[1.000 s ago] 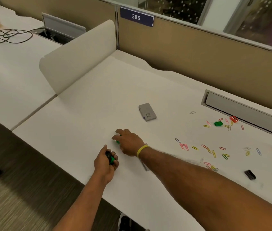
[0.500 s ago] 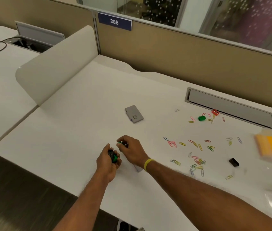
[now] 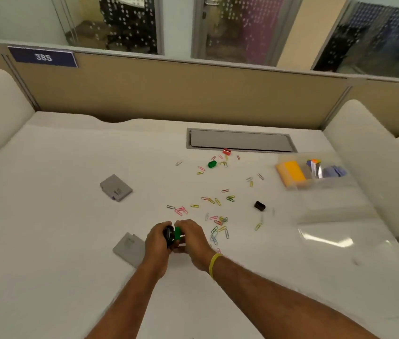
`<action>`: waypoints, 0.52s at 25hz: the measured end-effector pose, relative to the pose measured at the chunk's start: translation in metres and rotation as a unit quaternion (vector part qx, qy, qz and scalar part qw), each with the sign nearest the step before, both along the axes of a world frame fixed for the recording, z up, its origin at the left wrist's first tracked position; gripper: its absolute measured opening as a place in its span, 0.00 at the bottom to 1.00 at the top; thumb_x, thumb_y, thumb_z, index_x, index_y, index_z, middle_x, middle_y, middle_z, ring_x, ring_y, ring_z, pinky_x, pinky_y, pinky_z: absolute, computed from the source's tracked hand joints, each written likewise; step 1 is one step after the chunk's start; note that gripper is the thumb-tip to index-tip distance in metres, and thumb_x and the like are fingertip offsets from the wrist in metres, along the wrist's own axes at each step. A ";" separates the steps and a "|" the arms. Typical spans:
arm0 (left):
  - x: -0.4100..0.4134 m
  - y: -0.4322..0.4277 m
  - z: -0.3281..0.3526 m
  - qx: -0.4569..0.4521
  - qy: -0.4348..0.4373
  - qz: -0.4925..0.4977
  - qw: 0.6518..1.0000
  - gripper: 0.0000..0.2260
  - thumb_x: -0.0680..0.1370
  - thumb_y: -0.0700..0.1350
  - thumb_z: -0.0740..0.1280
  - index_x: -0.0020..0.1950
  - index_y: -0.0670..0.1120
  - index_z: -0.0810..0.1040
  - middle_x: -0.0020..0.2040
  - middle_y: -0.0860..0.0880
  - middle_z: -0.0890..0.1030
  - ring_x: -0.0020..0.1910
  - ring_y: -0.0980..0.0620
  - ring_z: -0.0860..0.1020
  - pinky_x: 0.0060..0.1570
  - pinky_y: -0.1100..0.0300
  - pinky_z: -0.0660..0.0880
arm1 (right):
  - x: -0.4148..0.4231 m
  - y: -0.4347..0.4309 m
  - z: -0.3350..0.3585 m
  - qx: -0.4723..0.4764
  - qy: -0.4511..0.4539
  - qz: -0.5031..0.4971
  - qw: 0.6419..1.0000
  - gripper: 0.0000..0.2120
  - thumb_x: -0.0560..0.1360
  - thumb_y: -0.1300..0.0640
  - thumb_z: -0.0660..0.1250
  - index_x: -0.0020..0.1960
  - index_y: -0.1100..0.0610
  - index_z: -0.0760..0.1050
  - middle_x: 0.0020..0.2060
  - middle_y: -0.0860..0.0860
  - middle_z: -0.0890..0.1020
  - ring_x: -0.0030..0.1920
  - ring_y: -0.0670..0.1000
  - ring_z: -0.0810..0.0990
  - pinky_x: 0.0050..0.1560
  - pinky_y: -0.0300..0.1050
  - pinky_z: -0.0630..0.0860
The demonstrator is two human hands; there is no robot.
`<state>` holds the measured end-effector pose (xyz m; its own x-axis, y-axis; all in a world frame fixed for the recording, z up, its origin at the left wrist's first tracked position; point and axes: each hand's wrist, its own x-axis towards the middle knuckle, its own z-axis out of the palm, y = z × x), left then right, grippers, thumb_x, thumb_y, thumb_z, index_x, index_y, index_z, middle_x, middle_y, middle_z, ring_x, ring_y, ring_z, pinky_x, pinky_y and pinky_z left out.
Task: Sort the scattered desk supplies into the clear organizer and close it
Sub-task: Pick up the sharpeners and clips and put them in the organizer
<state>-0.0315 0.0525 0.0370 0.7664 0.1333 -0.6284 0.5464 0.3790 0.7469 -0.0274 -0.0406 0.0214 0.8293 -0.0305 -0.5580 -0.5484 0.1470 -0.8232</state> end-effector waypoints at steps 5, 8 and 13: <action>-0.007 -0.076 0.011 0.072 -0.059 -0.143 0.985 0.11 0.81 0.41 0.57 0.50 0.47 0.79 0.50 0.44 0.82 0.51 0.46 0.80 0.55 0.50 0.77 | -0.016 -0.068 0.003 0.045 0.015 -0.104 0.993 0.11 0.80 0.49 0.59 0.51 0.54 0.76 0.44 0.54 0.83 0.43 0.52 0.81 0.41 0.45 0.78; -0.006 -0.116 0.009 0.144 -0.099 -0.237 0.956 0.12 0.81 0.37 0.56 0.54 0.46 0.78 0.54 0.44 0.81 0.54 0.46 0.79 0.57 0.51 0.77 | -0.023 -0.108 0.004 0.046 0.018 -0.153 0.987 0.14 0.80 0.49 0.59 0.57 0.57 0.76 0.47 0.54 0.83 0.45 0.52 0.82 0.41 0.44 0.79; -0.005 -0.181 0.009 0.217 -0.165 -0.342 0.899 0.10 0.80 0.40 0.63 0.60 0.46 0.76 0.55 0.48 0.79 0.56 0.49 0.78 0.56 0.57 0.76 | -0.033 -0.172 0.010 0.072 0.009 -0.228 0.971 0.13 0.81 0.52 0.59 0.57 0.58 0.76 0.51 0.57 0.82 0.50 0.54 0.82 0.46 0.46 0.80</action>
<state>-0.0366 -0.1289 0.0465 0.8977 -0.2615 -0.3546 0.2626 -0.3286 0.9072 -0.0600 -0.2123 0.0310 0.7373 -0.3127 -0.5988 -0.4139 0.4914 -0.7663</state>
